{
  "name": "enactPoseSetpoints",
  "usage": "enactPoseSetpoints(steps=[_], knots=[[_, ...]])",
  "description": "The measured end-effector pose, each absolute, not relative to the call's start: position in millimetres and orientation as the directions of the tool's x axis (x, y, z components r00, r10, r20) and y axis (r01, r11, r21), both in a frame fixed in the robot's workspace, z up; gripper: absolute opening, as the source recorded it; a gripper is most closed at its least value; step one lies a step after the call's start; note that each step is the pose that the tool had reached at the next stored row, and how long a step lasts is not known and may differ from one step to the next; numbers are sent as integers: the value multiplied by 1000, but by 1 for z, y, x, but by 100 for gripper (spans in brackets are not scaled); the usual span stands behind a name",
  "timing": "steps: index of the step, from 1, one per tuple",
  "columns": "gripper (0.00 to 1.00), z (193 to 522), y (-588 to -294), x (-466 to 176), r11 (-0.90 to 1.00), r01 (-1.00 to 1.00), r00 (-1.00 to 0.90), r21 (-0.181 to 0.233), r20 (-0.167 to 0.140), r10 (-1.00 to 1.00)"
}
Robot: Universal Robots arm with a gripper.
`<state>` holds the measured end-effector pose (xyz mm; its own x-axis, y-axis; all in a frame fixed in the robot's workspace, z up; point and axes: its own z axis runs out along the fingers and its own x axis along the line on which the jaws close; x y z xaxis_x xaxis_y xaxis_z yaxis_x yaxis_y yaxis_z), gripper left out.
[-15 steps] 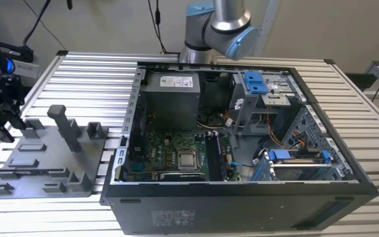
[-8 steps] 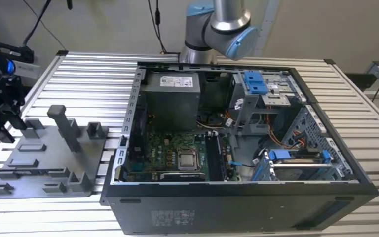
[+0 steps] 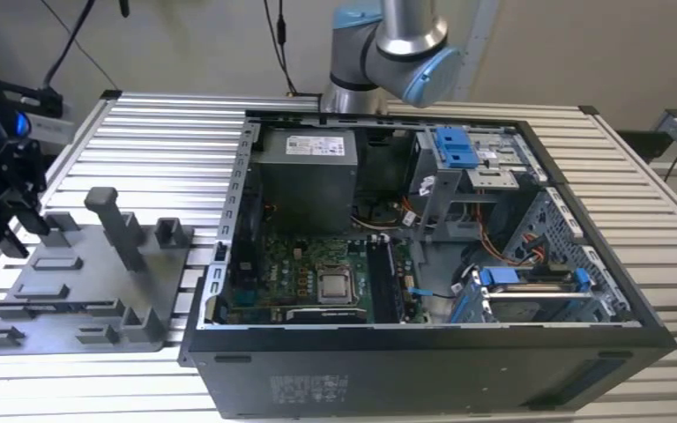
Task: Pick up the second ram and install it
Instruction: 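Pick up the second ram and move it above second insertion slot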
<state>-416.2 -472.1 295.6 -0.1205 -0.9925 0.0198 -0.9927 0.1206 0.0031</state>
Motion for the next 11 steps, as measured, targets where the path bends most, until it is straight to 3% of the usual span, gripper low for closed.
enactPoseSetpoints(steps=[11], knots=[[42,288,-472,-416,121,-993,-121,3,20,-993]])
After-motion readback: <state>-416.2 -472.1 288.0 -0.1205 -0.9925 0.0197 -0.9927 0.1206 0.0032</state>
